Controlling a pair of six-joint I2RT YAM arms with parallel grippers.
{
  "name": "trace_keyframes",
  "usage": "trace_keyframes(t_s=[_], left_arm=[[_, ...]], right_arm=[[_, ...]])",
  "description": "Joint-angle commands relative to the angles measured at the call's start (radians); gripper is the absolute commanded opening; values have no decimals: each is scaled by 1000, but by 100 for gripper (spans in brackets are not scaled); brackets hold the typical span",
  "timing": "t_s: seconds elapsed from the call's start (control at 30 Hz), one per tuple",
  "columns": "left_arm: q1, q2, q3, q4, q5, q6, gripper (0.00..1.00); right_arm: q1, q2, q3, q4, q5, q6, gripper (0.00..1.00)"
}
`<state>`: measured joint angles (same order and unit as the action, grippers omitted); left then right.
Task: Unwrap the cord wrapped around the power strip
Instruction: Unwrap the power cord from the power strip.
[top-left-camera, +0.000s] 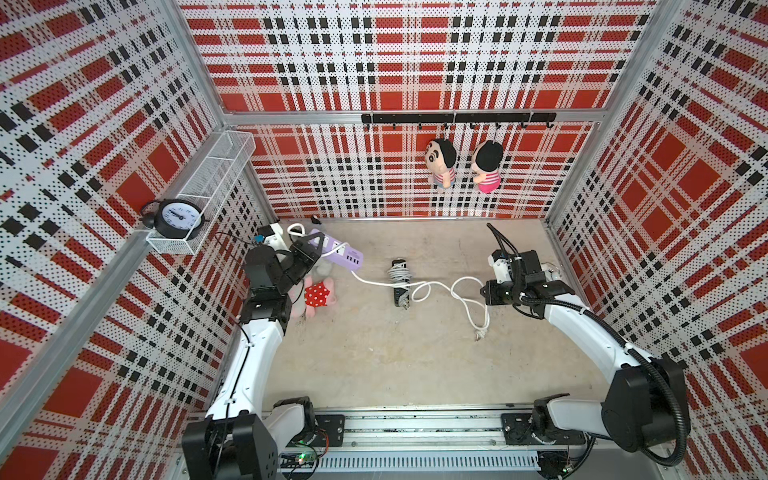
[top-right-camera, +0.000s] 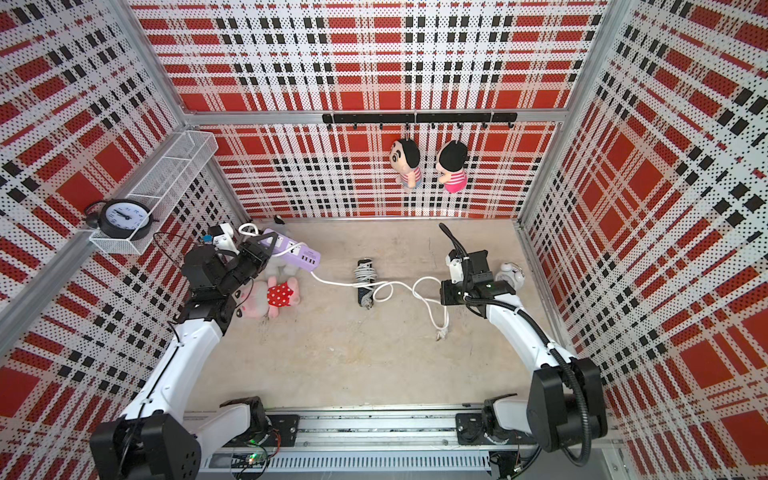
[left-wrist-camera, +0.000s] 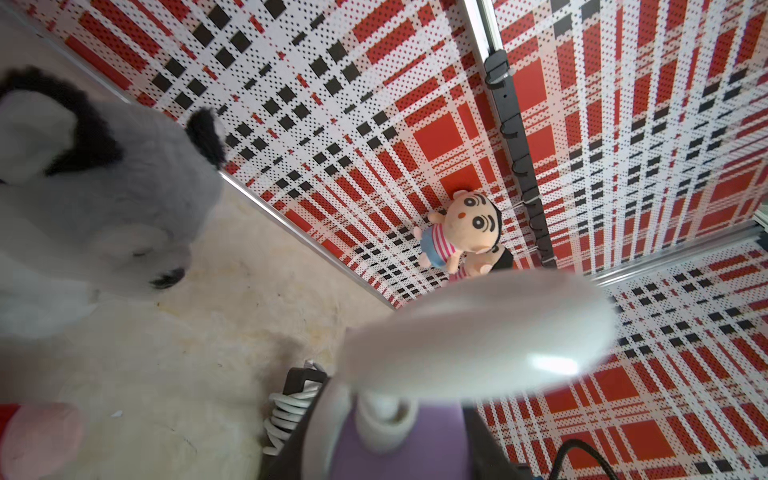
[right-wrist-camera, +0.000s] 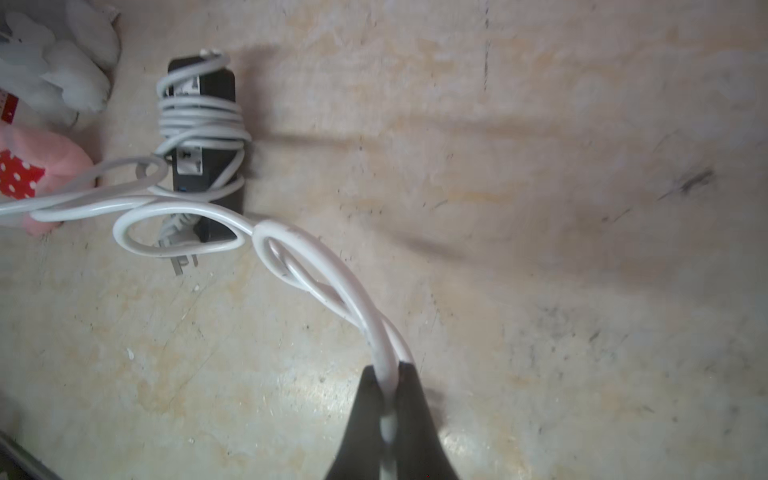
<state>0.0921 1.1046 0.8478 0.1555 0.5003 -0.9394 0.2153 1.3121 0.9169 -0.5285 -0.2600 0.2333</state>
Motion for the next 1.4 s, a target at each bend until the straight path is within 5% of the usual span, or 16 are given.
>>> trace_keyframes(t_s=[0.0, 0.17, 0.27, 0.53, 0.73, 0.93, 1.37], left_arm=[[-49, 19, 43, 107, 41, -9, 0], [-121, 72, 93, 122, 75, 2, 0], [-156, 104, 133, 128, 98, -1, 0], [-224, 195, 217, 291, 198, -146, 0], [-280, 229, 295, 291, 201, -157, 0], [-323, 240, 313, 295, 215, -171, 0], [-370, 232, 322, 330, 225, -205, 0]], right_arm=[[2, -19, 21, 25, -48, -5, 8], [1, -38, 53, 21, -107, -35, 57], [1, -56, 71, 50, -191, -31, 64], [41, -71, -32, 517, -620, 90, 64], [183, 67, -70, 851, -635, 75, 67], [214, 206, -127, 1345, -596, 271, 72], [304, 414, 12, 1421, -555, 274, 74]])
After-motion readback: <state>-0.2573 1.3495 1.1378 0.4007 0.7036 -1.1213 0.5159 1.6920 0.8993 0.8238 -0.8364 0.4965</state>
